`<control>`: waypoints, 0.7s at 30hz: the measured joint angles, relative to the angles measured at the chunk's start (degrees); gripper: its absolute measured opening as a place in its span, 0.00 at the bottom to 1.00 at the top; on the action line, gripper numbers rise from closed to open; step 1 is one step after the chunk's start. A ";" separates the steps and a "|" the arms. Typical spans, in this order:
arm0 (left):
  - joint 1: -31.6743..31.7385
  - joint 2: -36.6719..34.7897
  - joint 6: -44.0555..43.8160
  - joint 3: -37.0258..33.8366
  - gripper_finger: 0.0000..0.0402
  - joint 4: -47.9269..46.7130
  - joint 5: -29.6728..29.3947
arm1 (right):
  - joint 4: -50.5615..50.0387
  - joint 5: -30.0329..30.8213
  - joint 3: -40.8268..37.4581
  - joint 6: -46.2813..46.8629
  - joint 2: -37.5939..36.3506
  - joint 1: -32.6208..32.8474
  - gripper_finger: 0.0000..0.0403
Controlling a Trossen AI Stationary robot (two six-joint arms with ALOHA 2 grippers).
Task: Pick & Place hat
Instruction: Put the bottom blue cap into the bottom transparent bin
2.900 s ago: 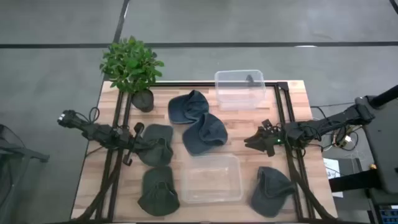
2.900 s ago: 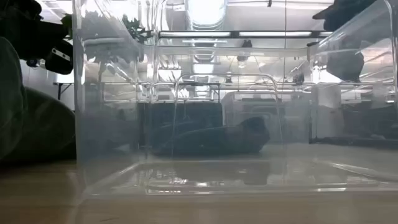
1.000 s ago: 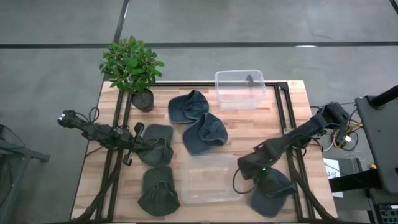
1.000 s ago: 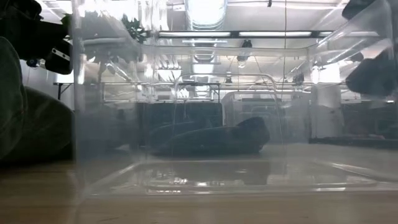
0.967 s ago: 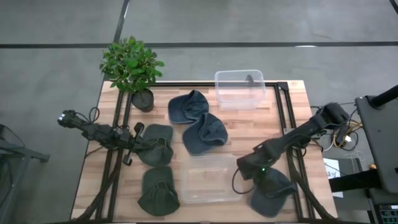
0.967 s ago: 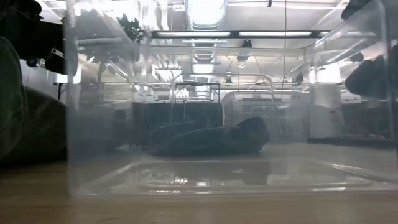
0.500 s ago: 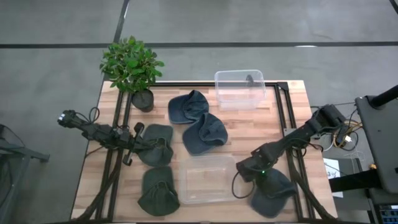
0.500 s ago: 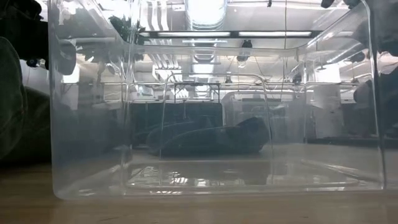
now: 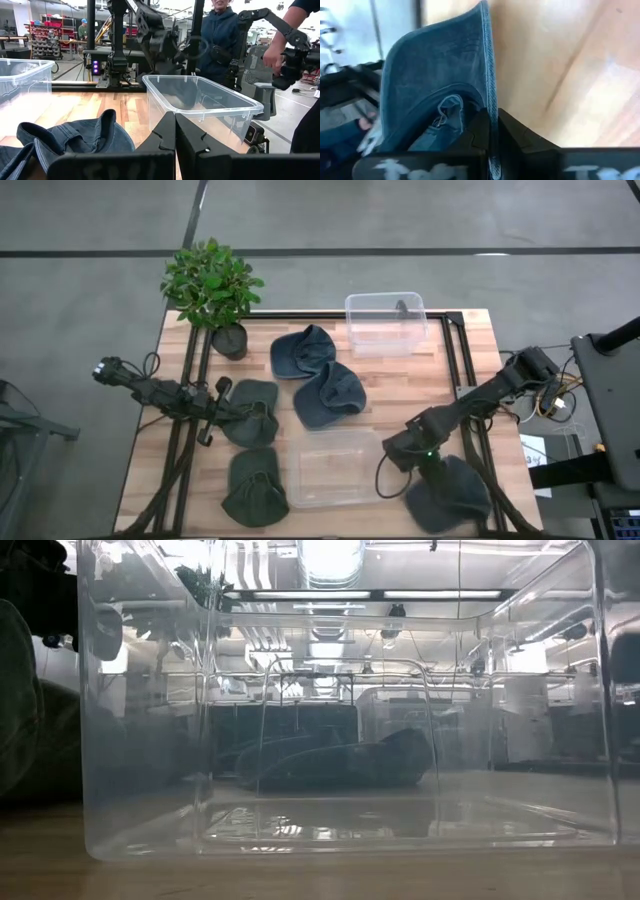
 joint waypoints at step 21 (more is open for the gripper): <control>0.00 0.00 0.01 -0.04 0.00 0.31 -0.02 | -11.21 2.27 24.10 4.93 -9.26 -6.61 0.03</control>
